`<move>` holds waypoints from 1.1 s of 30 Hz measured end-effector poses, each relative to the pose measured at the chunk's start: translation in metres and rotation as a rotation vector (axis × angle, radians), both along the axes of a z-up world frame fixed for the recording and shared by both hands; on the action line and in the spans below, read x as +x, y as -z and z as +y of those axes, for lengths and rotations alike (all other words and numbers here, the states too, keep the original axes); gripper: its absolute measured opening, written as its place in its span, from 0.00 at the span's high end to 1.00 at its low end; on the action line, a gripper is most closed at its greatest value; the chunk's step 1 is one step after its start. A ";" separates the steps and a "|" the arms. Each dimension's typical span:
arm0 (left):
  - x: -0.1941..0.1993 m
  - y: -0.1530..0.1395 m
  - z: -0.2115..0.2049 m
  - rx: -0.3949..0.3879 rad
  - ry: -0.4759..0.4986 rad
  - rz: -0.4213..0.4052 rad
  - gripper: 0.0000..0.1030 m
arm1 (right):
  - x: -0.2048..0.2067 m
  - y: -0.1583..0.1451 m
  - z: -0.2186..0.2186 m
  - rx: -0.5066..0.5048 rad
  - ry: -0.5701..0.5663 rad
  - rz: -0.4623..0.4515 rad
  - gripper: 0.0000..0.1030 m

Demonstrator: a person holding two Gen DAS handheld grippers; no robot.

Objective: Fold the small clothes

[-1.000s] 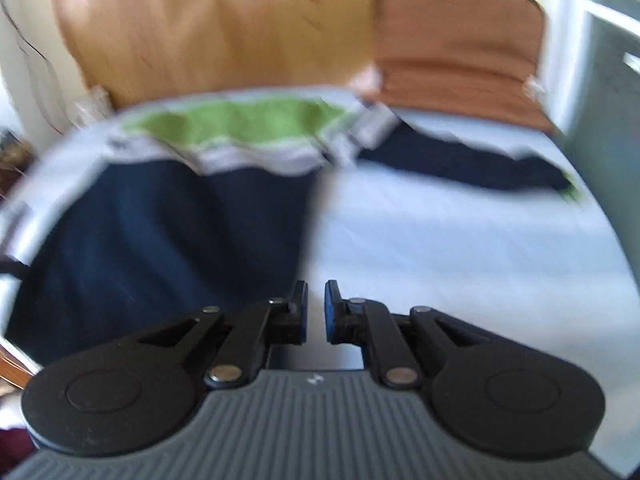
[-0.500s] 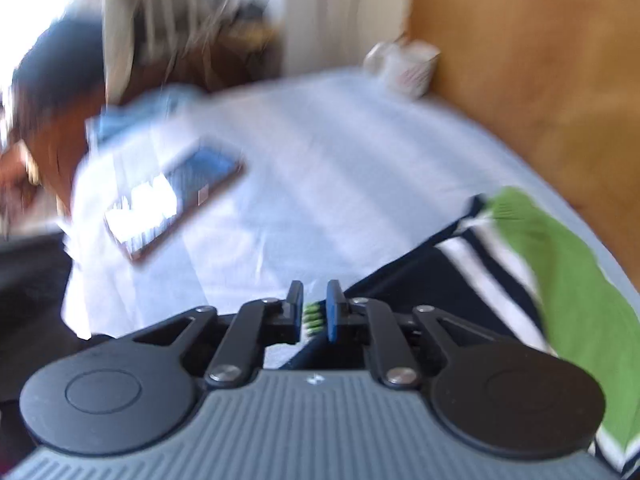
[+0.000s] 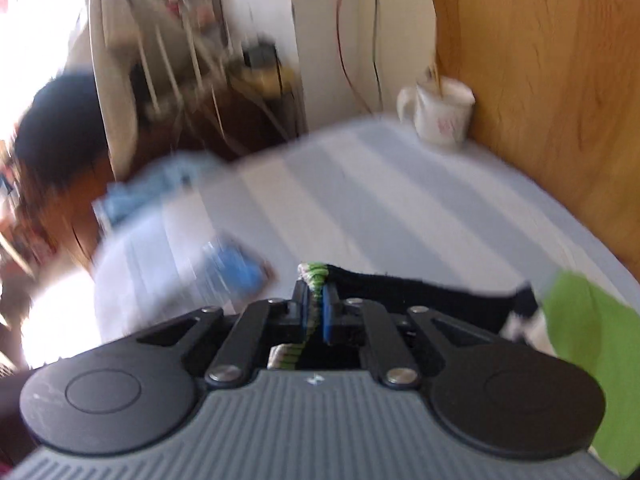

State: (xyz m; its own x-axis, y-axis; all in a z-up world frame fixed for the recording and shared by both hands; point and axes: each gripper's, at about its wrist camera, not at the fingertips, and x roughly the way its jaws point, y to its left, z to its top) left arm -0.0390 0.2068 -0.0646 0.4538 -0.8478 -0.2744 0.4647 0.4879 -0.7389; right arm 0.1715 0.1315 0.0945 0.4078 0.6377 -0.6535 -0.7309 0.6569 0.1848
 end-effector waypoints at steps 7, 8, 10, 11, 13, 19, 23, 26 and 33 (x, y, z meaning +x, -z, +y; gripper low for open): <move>-0.007 -0.001 0.019 0.021 -0.094 0.034 0.47 | 0.055 -0.034 0.059 0.299 -0.020 -0.010 0.90; -0.005 -0.001 0.024 0.022 -0.105 0.040 0.47 | 0.066 -0.030 0.062 0.321 -0.008 0.027 0.90; -0.004 0.000 0.028 0.027 -0.121 0.051 0.45 | 0.082 -0.019 0.060 0.330 0.052 0.040 0.87; -0.002 -0.001 0.029 0.033 -0.126 0.056 0.45 | 0.090 -0.012 0.056 0.320 0.081 0.040 0.86; 0.002 -0.003 0.032 0.057 -0.128 0.055 0.44 | 0.104 -0.003 0.042 0.266 0.115 0.071 0.72; 0.045 -0.041 0.060 0.178 -0.239 0.033 0.32 | 0.097 0.003 -0.045 0.166 0.229 -0.031 0.67; 0.109 -0.073 0.105 0.190 -0.389 0.071 0.20 | 0.095 0.036 -0.078 0.034 0.266 -0.013 0.67; 0.165 -0.082 0.141 0.172 -0.478 0.143 0.18 | 0.100 0.062 -0.092 0.000 0.305 0.031 0.67; 0.241 -0.049 0.216 0.238 -0.708 0.308 0.15 | 0.125 0.096 -0.101 -0.102 0.414 0.002 0.63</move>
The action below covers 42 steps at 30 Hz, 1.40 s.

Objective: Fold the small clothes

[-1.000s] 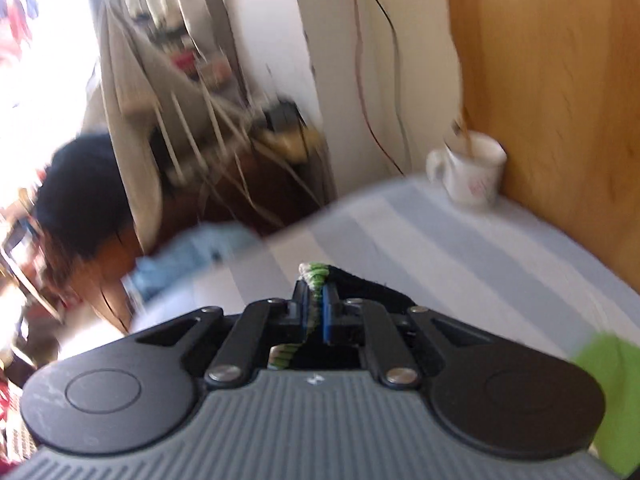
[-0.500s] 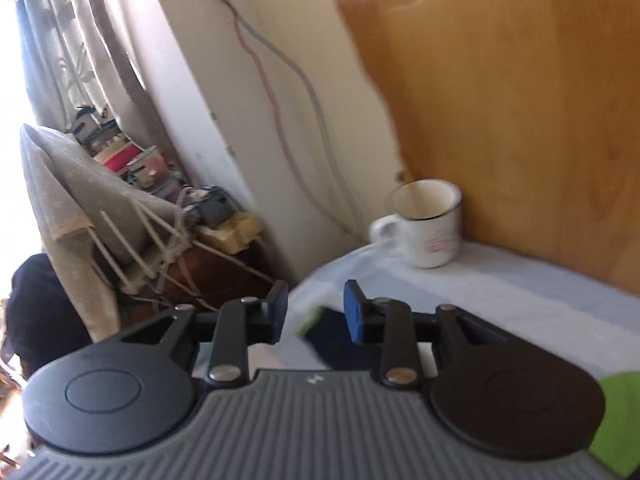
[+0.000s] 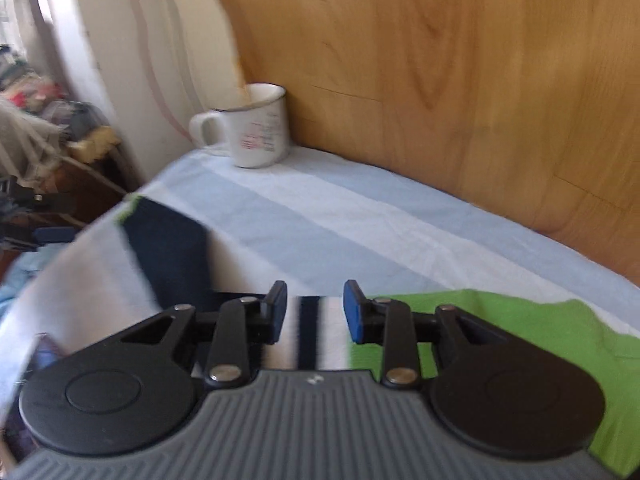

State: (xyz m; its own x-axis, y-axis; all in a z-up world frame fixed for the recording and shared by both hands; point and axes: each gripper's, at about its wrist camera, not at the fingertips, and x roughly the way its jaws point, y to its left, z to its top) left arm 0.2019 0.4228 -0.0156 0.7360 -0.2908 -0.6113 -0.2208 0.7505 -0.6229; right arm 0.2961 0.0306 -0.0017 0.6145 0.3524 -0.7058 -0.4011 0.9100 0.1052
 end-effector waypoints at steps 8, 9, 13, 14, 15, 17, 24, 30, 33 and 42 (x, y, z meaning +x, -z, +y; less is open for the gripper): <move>0.029 0.018 -0.027 0.013 0.082 -0.026 0.13 | 0.010 0.036 -0.011 -0.075 0.028 -0.015 0.68; 0.032 0.018 -0.035 0.038 0.114 -0.024 0.36 | 0.009 0.034 -0.010 -0.062 0.012 -0.008 0.95; 0.031 0.019 -0.061 0.145 0.168 -0.005 0.90 | 0.005 0.033 0.003 -0.112 0.025 -0.058 0.95; 0.026 0.017 -0.061 0.148 0.162 -0.015 0.90 | 0.004 0.029 0.002 -0.091 0.041 -0.077 0.95; 0.020 0.013 -0.059 0.141 0.154 -0.029 0.91 | 0.005 0.023 -0.006 -0.057 0.057 -0.110 0.95; 0.002 0.003 -0.048 0.141 0.120 -0.069 0.91 | 0.007 0.012 -0.014 -0.023 0.109 -0.198 0.95; -0.026 0.000 -0.012 0.117 0.011 -0.022 0.98 | 0.023 0.037 -0.009 -0.056 0.128 -0.105 0.81; -0.020 0.005 -0.016 0.062 0.047 -0.007 0.37 | -0.020 0.009 -0.027 0.172 0.087 -0.077 0.63; -0.015 0.004 -0.015 0.009 0.033 -0.046 0.20 | -0.047 0.008 -0.020 0.206 0.015 -0.092 0.63; 0.024 0.026 -0.032 -0.036 -0.005 0.005 0.92 | -0.051 0.045 0.021 0.274 -0.129 0.087 0.79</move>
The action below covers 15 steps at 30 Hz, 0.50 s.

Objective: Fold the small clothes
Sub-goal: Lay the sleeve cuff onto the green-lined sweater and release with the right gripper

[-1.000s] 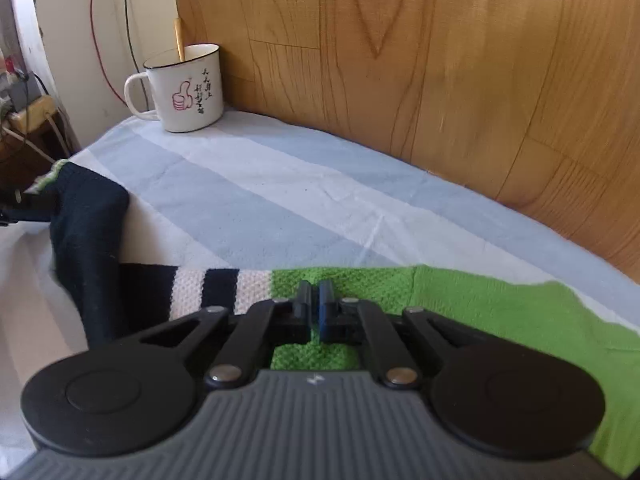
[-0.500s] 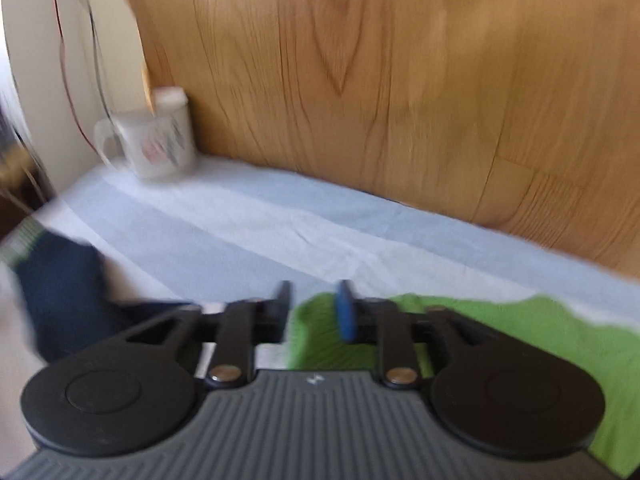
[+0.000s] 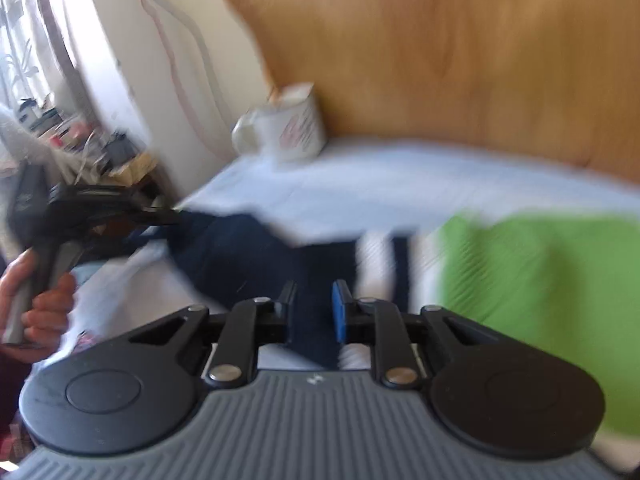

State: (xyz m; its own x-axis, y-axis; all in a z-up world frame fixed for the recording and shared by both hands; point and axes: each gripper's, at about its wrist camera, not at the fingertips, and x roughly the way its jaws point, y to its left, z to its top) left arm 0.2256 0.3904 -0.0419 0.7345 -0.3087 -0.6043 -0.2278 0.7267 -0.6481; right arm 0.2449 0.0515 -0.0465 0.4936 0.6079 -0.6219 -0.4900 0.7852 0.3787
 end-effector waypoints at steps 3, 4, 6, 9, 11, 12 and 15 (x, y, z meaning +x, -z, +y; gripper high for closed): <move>-0.016 -0.005 -0.003 0.017 -0.023 -0.021 0.92 | -0.011 -0.012 0.002 0.022 -0.040 -0.065 0.79; -0.027 -0.012 -0.002 0.024 -0.026 -0.055 0.92 | -0.014 -0.019 -0.004 0.065 -0.036 -0.097 0.79; -0.056 -0.029 0.006 0.035 -0.054 -0.127 0.92 | -0.016 -0.030 -0.018 0.113 0.018 -0.157 0.78; -0.097 -0.048 0.017 -0.012 -0.095 -0.220 0.92 | 0.005 -0.020 -0.026 0.130 0.119 -0.072 0.77; -0.115 -0.056 0.016 -0.050 -0.092 -0.273 0.92 | 0.021 0.005 -0.016 0.119 0.091 0.070 0.77; -0.118 -0.061 0.012 -0.051 -0.080 -0.288 0.92 | 0.019 0.005 -0.015 0.133 0.107 0.057 0.77; -0.113 -0.079 -0.015 0.022 -0.019 -0.302 0.92 | 0.020 -0.003 -0.023 0.235 0.133 0.094 0.75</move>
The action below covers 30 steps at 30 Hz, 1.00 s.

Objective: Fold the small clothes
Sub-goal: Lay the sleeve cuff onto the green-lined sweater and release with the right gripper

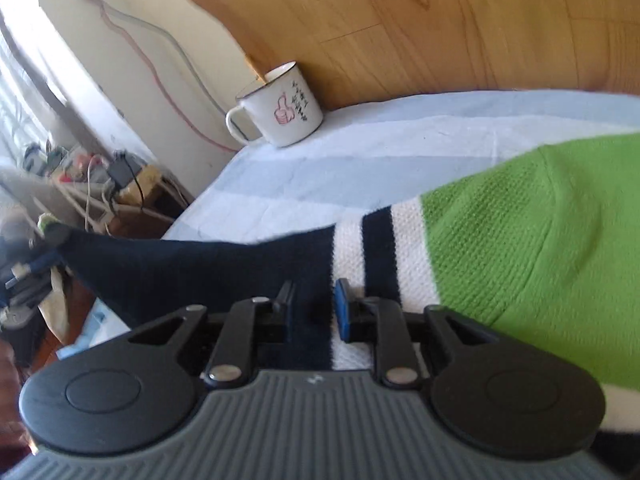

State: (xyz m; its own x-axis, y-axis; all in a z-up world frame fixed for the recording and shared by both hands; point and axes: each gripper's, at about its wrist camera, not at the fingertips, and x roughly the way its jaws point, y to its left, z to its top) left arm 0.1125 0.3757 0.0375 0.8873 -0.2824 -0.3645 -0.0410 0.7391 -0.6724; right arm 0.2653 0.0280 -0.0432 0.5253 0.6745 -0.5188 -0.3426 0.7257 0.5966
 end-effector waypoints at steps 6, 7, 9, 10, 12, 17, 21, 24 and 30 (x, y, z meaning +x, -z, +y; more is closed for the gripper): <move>0.020 -0.048 -0.061 0.100 0.141 -0.080 0.92 | -0.031 -0.026 -0.065 0.017 0.117 -0.087 0.74; 0.023 -0.056 -0.075 0.120 0.169 -0.095 0.92 | -0.038 -0.026 -0.080 0.016 0.142 -0.089 0.74; 0.030 -0.070 -0.106 0.161 0.226 -0.119 0.92 | -0.051 -0.023 -0.115 0.016 0.200 -0.081 0.74; 0.034 -0.076 -0.123 0.180 0.260 -0.129 0.92 | -0.060 -0.019 -0.132 0.014 0.230 -0.072 0.74; 0.044 -0.086 -0.158 0.220 0.318 -0.142 0.92 | -0.072 -0.009 -0.166 0.022 0.289 -0.048 0.74; 0.079 -0.092 -0.252 0.258 0.449 -0.128 0.92 | -0.097 0.008 -0.230 0.118 0.405 -0.017 0.74; 0.107 -0.080 -0.338 0.255 0.556 -0.096 0.92 | -0.116 0.013 -0.274 0.199 0.500 -0.050 0.74; 0.121 -0.058 -0.398 0.211 0.705 -0.045 0.83 | -0.120 0.026 -0.297 0.257 0.571 -0.033 0.74; 0.123 -0.022 -0.408 0.178 0.735 0.011 0.52 | -0.119 0.042 -0.314 0.399 0.604 0.047 0.74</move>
